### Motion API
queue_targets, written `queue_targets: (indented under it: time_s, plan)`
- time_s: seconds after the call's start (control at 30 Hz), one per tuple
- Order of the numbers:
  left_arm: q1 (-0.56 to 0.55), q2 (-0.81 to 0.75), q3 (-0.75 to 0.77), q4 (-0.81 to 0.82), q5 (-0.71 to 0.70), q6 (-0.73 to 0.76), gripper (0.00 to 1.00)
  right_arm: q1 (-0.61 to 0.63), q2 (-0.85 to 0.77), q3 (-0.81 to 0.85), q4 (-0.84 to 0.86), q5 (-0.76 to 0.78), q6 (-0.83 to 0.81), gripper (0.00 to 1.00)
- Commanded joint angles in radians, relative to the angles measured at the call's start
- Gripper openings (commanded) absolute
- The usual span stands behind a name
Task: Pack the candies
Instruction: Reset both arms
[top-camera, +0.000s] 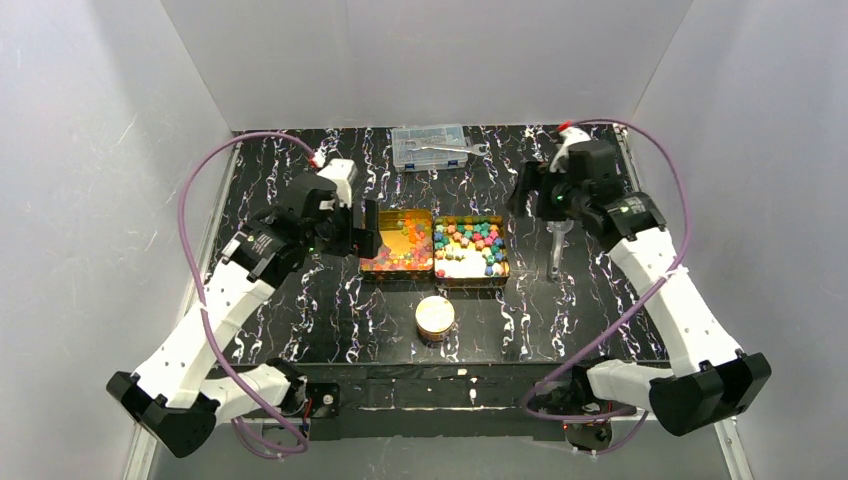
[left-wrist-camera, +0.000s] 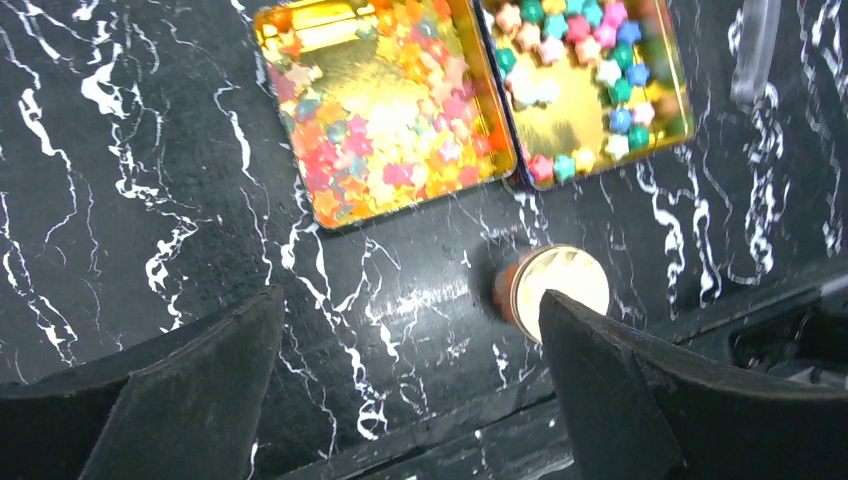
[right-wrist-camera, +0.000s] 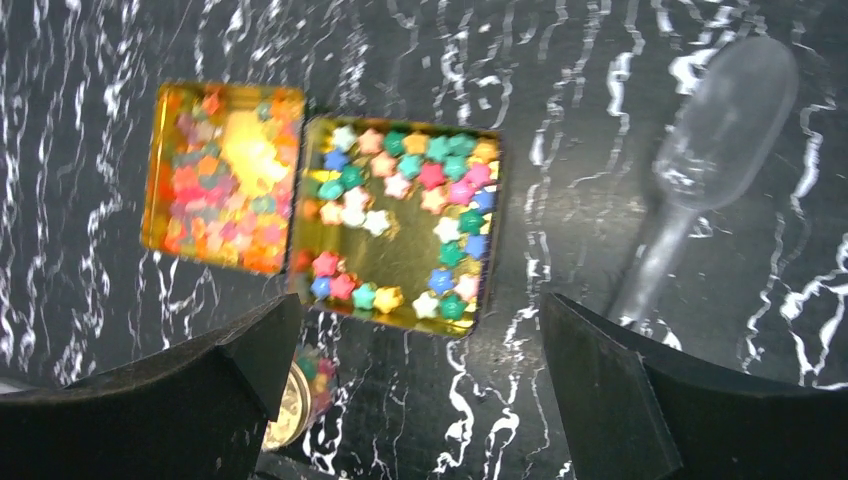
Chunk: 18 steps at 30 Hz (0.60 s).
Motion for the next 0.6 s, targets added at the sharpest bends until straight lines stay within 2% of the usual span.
queue_targets:
  time_s: [0.0, 0.13, 0.3, 0.57]
  plan:
    - [0.073, -0.077, -0.058, 0.052, -0.003, -0.061, 0.98, -0.186, -0.028, -0.026, 0.032, -0.198, -0.002, 0.98]
    - [0.110, -0.121, -0.115, 0.055, -0.081, -0.030, 0.98, -0.295, -0.085, -0.120, 0.054, -0.280, -0.019, 0.98]
    - [0.113, -0.215, -0.189, 0.071, -0.132, -0.021, 0.98, -0.299, -0.219, -0.259, 0.137, -0.264, -0.021, 0.98]
    - [0.113, -0.399, -0.367, 0.148, -0.163, -0.003, 0.98, -0.296, -0.405, -0.372, 0.187, -0.194, -0.049, 0.98]
